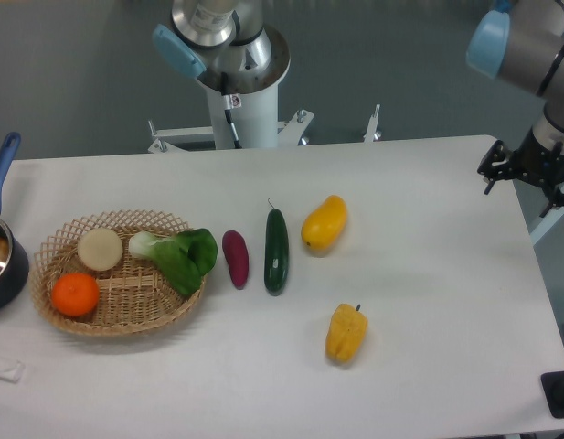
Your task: Pick up the mango from the table
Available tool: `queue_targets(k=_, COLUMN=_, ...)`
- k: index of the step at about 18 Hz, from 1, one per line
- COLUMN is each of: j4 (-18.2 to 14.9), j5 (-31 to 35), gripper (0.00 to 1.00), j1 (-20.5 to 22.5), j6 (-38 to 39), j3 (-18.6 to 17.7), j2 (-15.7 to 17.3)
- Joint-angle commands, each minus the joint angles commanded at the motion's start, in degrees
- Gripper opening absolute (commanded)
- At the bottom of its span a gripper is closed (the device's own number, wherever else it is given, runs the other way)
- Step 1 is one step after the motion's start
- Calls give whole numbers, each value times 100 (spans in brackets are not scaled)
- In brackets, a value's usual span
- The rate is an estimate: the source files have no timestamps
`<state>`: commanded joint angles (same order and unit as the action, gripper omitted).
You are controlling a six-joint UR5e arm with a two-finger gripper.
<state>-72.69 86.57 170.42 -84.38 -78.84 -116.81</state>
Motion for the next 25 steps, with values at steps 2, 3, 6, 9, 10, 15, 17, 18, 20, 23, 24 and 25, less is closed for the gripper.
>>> queue_targets(k=2, j4=0, j5=0, gripper=100, j1=0, j6=0, j3=0, j2=0)
queue_targets(k=3, j4=9, j5=0, gripper=100, j1=0, j6=0, j3=0, j2=9)
queue_targets(k=6, j4=9, j5=9, gripper=100, j1=-17, j6=9, j3=-9, j2=9)
queue_targets(k=9, j4=26, j5=-69, gripper=100, j1=43, j6=88, j3=-218, j2=53)
queue_targets(k=10, j4=157, j5=-270, gripper=100, j1=105, j6=97, j3=-333, j2=88)
queue_targets(k=15, j4=1306, j5=-422, gripper=100, j1=79, j6=315, j3=-1789, j2=746)
queue_targets(k=17, j4=1844, j5=-544, gripper=100, j1=132, j6=527, j3=-2467, j2=983)
queue_targets(k=18, j4=1941, j5=-667, gripper=100, j1=141, j6=519, j3=-2696, j2=1080)
queue_targets(k=20, j4=1969, j5=-896, gripper=100, j1=97, j6=545, j3=-2970, j2=1256)
queue_targets(k=23, j4=1977, j5=-993, gripper=100, j1=-139, j6=554, j3=-3242, j2=1371)
queue_targets(k=24, j4=1969, j5=-1019, gripper=100, j1=-236, j6=562, j3=-3287, j2=1415)
queue_targets(k=25, j4=1951, j5=-1054, gripper=100, j1=-272, j6=562, j3=-3339, j2=1502)
